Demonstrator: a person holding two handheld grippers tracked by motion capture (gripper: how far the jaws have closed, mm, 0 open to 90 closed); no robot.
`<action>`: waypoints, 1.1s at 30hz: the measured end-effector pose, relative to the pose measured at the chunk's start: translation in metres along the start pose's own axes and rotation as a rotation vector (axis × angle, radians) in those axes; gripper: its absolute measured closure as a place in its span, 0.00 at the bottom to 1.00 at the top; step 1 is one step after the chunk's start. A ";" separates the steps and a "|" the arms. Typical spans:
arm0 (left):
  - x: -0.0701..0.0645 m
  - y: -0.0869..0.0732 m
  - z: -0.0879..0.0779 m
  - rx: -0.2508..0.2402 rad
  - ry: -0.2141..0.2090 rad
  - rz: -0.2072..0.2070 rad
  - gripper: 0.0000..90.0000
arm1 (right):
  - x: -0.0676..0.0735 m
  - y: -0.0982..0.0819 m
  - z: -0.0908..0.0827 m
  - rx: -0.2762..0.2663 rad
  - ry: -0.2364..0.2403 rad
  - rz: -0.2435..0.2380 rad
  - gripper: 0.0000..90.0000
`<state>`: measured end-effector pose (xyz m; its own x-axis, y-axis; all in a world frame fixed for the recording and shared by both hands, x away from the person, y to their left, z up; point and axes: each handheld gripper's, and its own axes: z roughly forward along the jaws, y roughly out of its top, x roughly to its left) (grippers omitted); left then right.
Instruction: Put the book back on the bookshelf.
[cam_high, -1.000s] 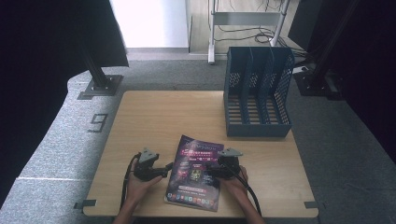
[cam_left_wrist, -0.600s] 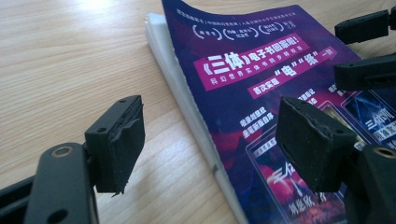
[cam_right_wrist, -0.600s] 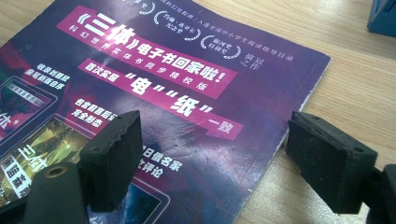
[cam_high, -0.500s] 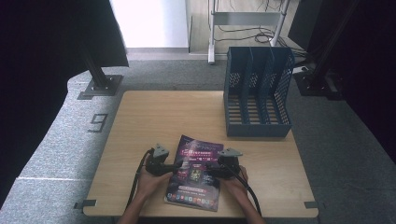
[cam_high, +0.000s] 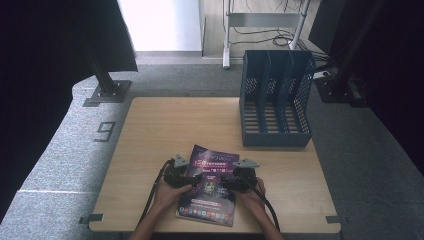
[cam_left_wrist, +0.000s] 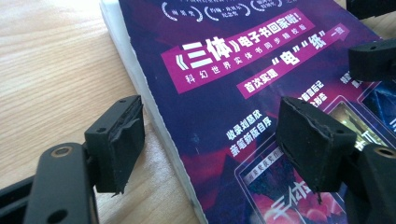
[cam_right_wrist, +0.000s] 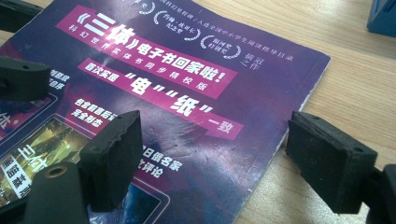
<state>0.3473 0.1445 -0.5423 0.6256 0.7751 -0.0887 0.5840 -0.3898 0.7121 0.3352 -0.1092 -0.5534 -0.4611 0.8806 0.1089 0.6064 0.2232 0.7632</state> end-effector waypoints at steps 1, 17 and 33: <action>0.000 0.000 0.001 0.000 -0.004 -0.001 0.27 | 0.000 0.000 0.000 0.000 0.000 -0.001 0.20; 0.000 -0.001 0.002 0.014 -0.026 -0.020 0.24 | 0.000 0.000 0.000 0.000 -0.001 -0.001 0.20; -0.008 0.001 0.003 0.039 0.003 -0.010 0.18 | 0.000 0.000 0.000 0.000 -0.001 0.000 0.21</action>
<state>0.3446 0.1365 -0.5425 0.6183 0.7803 -0.0938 0.6100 -0.4012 0.6834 0.3351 -0.1089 -0.5534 -0.4605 0.8811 0.1076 0.6061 0.2236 0.7633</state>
